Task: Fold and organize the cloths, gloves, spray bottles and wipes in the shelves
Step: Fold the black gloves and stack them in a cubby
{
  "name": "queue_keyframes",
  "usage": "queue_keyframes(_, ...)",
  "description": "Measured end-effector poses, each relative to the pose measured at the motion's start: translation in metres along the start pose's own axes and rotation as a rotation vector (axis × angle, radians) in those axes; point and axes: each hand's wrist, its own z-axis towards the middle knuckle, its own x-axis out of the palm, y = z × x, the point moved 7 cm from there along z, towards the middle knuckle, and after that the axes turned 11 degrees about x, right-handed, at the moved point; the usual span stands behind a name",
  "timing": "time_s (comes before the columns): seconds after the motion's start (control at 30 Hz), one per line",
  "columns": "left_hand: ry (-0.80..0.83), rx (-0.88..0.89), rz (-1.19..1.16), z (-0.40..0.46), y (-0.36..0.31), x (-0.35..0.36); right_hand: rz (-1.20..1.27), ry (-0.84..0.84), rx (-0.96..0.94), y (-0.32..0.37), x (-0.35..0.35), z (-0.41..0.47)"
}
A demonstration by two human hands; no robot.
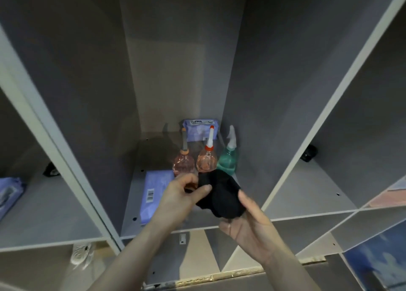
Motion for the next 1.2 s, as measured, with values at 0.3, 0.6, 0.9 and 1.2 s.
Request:
queue_keyframes(0.3, -0.108, -0.063, -0.323, -0.055, -0.039, -0.015, -0.156, -0.217, -0.26, -0.005, 0.023, -0.034)
queue_keyframes(0.6, -0.33, 0.008, -0.42, -0.09, -0.061, -0.026, -0.192, -0.358, -0.267, -0.031, 0.037, -0.058)
queue_keyframes(0.9, -0.059, 0.014, -0.404, -0.088, -0.079, 0.004, -0.611, -0.412, -0.458, -0.024, 0.074, -0.081)
queue_keyframes(1.2, -0.1, 0.012, -0.397, -0.068, -0.086, 0.03, -0.642, -0.332, -0.491, 0.011, 0.058, -0.083)
